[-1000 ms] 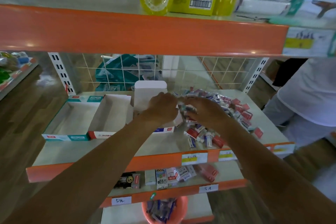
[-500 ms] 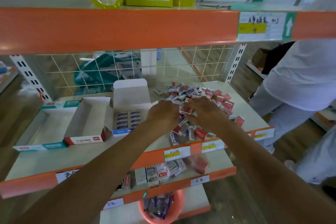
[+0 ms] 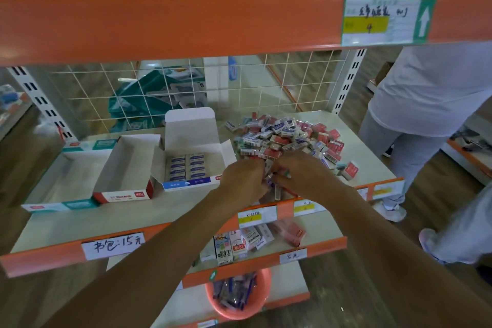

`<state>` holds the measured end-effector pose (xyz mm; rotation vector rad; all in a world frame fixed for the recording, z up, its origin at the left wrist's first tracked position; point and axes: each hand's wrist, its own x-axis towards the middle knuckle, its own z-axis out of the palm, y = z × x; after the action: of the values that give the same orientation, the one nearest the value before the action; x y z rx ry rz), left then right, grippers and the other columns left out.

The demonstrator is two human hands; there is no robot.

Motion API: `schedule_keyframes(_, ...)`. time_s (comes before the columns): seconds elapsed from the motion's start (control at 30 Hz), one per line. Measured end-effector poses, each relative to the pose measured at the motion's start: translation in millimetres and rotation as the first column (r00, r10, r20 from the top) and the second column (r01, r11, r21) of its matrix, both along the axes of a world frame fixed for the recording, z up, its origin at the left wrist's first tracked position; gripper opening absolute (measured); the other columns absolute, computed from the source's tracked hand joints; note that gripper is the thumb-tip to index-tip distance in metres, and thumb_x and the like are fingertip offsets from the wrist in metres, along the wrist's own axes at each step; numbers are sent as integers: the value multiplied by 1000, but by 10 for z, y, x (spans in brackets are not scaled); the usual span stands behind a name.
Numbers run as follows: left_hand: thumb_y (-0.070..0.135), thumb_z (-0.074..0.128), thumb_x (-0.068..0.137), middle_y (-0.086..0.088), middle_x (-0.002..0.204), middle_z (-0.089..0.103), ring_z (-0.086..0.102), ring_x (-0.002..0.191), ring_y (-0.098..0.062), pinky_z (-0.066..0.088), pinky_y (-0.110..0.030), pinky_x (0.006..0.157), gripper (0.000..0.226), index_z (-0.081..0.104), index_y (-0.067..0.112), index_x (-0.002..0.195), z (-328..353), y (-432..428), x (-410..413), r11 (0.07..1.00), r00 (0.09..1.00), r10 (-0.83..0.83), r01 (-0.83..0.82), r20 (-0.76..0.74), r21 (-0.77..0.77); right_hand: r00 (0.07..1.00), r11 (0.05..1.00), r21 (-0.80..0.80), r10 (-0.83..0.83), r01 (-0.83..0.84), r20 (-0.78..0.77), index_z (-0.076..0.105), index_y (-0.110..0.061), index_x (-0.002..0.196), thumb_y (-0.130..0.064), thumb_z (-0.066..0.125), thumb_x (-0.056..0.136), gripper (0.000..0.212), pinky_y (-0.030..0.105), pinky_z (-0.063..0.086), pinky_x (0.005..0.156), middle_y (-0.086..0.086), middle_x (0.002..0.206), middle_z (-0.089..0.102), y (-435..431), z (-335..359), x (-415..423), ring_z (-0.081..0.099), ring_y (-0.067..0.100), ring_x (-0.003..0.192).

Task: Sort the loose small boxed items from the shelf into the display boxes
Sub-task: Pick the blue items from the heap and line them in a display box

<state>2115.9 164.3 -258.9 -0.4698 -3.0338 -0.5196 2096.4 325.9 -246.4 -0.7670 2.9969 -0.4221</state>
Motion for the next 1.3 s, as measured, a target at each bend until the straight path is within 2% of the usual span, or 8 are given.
schedule_keyframes(0.23, 24, 58, 86, -8, 95, 67, 61, 86, -24, 42, -26, 65, 21, 66, 9, 98, 84, -101, 13, 988, 995, 78, -86, 69, 125, 998, 999, 10, -43, 43, -45, 61, -19, 125, -23, 58, 93, 32, 32, 45, 84, 5, 118, 59, -74, 9, -30, 54, 22, 110)
schedule_keyframes(0.37, 26, 59, 85, 1, 89, 62, 57, 80, -15, 41, -24, 59, 17, 65, 15, 96, 220, -206, -22, 960, 968, 122, -172, 220, 221, 999, 996, 85, 22, -18, -43, 61, -20, 126, -25, 64, 90, 37, 33, 47, 87, 3, 122, 52, -172, 0, -87, 53, 22, 111)
schedule_keyframes(0.63, 7, 60, 80, -3, 66, 57, 47, 54, -11, 38, -23, 53, 14, 66, -4, 86, 272, -403, -24, 754, 913, 178, -366, 367, 545, 998, 994, 98, 50, -45, -39, 64, -17, 101, -17, 68, 84, 18, 40, 48, 80, 2, 100, 57, -267, -5, -192, 54, 24, 99)
schedule_keyframes(0.73, 2, 59, 80, -7, 65, 61, 52, 48, -12, 43, -20, 47, 9, 64, 3, 88, 318, -477, -14, 687, 901, 177, -402, 397, 606, 999, 993, 109, 50, -49, -8, 62, -19, 113, -20, 65, 87, 26, 38, 48, 76, 1, 99, 54, -311, 29, -206, 52, 22, 95)
schedule_keyframes(0.9, 0, 56, 83, -10, 69, 63, 59, 50, -17, 55, -24, 51, 27, 60, 17, 103, 343, -613, -26, 603, 890, 162, -432, 427, 670, 997, 990, 122, 76, -71, -35, 57, -20, 129, -28, 59, 89, 40, 35, 49, 77, 7, 110, 50, -472, 92, -219, 53, 23, 98)
schedule_keyframes(1.03, 0, 60, 84, -11, 73, 65, 63, 56, -18, 59, -30, 60, 23, 56, 13, 102, 329, -783, -64, 556, 869, 198, -481, 454, 677, 998, 998, -12, 66, -66, -11, 58, -15, 117, -21, 64, 86, 32, 37, 50, 77, 9, 113, 52, -642, 146, -239, 58, 27, 95)
schedule_keyframes(1.17, 10, 65, 86, -3, 85, 64, 66, 66, -12, 54, -19, 51, 21, 50, 15, 100, 332, -955, -107, 563, 844, 313, -534, 436, 631, 998, 971, -237, -6, 22, 68, 53, -16, 90, -19, 71, 84, 18, 29, 46, 66, 1, 86, 59, -790, 180, -290, 59, 20, 77)
schedule_keyframes(1.3, 6, 64, 85, -5, 96, 62, 68, 75, -17, 59, -25, 65, 23, 52, 17, 102, 337, -1123, -114, 533, 837, 301, -544, 456, 648, 985, 917, -381, -58, 115, 160, 54, -15, 93, -22, 71, 85, 20, 24, 44, 59, -1, 81, 61, -947, 218, -325, 59, 14, 70)
